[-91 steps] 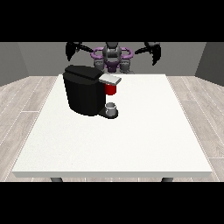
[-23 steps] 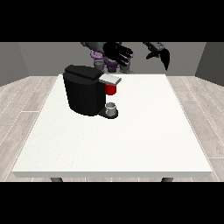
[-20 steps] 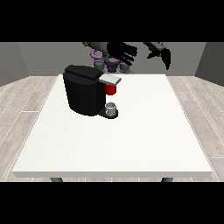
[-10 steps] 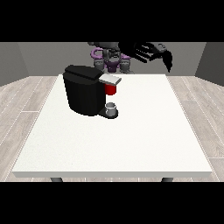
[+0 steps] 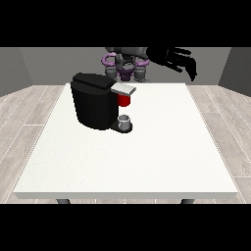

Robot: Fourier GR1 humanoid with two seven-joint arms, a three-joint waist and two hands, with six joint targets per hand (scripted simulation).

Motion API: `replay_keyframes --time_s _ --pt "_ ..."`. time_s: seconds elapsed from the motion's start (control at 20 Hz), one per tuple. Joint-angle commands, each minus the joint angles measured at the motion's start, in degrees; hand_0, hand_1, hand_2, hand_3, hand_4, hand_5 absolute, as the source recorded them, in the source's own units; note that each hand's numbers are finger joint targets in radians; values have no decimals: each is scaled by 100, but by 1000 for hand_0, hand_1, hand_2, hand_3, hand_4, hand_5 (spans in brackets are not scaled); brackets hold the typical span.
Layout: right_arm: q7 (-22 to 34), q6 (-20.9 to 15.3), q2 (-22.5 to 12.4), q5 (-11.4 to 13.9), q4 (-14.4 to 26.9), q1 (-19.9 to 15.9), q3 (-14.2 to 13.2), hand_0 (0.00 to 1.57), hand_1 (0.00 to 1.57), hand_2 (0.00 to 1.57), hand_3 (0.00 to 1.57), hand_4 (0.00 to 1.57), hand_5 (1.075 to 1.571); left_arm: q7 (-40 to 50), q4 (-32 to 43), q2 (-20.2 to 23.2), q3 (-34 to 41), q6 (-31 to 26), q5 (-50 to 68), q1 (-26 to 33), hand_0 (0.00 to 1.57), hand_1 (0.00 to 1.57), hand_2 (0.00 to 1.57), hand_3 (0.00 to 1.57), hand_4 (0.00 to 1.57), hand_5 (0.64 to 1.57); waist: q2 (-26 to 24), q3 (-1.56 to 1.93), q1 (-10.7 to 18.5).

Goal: Insert the coffee pod into the coffee machine and close the lid

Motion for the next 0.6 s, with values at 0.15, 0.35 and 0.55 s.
replay_keyframes --time_s 0.15,0.35,0.55 --pt "-248 -159 120 -22 290 -156 -155 0 0 0 0 0 1571 28 -146 -74 -145 29 -35 -98 0 0 0 0 297 1571 245 2 179" --pt "-293 -172 48 -105 455 -468 -329 0 0 0 0 53 1571 312 -255 34 -114 -80 118 -556 0 0 0 0 349 1571 493 1 289" --pt "-302 -100 18 -174 475 -529 -404 0 0 0 0 0 1571 -42 -170 -39 -282 -141 -22 -138 0 0 0 0 329 1571 387 1 286"
